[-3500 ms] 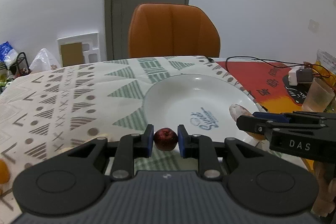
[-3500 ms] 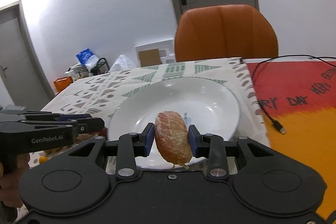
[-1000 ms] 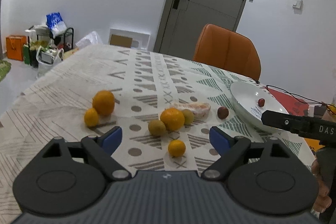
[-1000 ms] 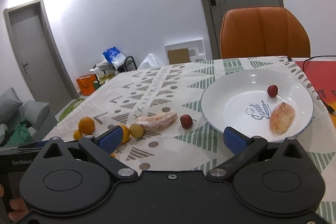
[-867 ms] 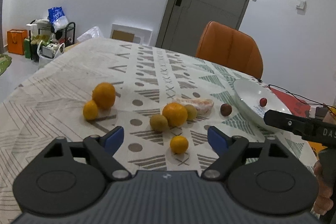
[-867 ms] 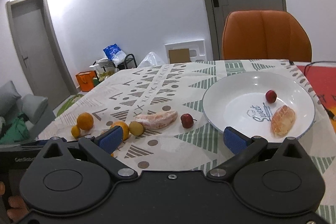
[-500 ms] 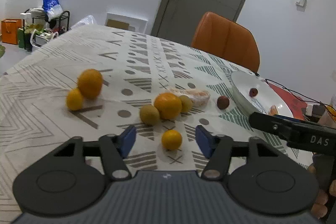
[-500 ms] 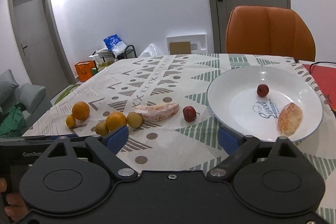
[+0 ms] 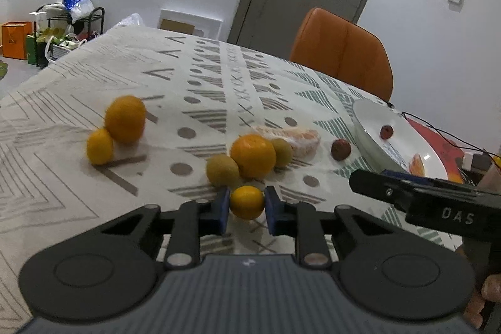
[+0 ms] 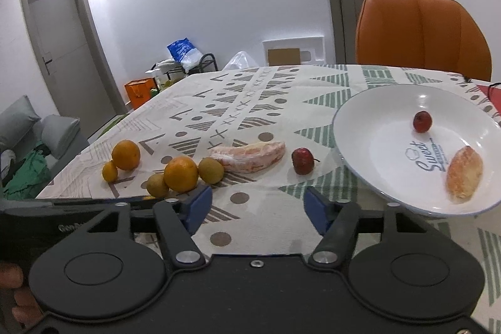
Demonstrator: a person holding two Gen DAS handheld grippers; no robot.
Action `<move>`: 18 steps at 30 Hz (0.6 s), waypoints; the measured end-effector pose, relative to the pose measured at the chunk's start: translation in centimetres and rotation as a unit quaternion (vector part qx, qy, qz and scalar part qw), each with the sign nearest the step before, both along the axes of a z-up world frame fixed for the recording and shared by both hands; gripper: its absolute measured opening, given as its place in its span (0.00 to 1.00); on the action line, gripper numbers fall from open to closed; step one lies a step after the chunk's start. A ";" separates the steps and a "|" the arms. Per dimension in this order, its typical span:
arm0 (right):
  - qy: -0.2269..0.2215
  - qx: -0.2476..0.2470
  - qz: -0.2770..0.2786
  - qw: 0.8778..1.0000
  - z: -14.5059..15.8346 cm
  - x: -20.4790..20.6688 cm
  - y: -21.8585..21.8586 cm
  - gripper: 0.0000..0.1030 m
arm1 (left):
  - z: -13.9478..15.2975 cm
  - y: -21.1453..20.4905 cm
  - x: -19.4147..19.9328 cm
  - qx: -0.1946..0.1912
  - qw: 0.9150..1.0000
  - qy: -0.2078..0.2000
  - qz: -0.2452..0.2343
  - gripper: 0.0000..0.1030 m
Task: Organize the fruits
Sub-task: 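Move the left gripper back and grasp the small orange citrus, then grasp the green-yellow plum with the right gripper while the left gripper holds the citrus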
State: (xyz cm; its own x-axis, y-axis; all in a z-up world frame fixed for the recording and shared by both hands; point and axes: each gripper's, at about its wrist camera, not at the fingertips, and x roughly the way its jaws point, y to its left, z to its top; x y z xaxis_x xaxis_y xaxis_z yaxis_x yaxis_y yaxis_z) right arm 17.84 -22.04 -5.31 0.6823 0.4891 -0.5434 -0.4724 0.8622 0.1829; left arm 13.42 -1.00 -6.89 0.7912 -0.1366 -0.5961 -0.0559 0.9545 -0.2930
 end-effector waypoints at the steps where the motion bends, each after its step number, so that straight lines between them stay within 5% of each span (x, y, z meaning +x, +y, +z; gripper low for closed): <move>1: 0.002 0.001 0.001 1.000 -0.1 0.2 0.1 0.59 | 0.1 0.2 0.0 0.000 1.000 -0.001 0.001 0.21; 18: 0.018 -0.012 0.046 0.999 -0.8 2.4 4.2 0.38 | 1.4 3.5 -0.7 0.002 0.999 -0.017 0.048 0.22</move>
State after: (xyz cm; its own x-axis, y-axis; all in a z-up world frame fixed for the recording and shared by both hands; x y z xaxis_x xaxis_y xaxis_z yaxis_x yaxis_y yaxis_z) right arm 20.26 -17.80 -6.16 0.6142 0.5356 -0.5796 -0.5436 0.8196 0.1813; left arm 12.76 2.52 -5.48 0.8208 -0.0571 -0.5684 -0.1361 0.9468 -0.2917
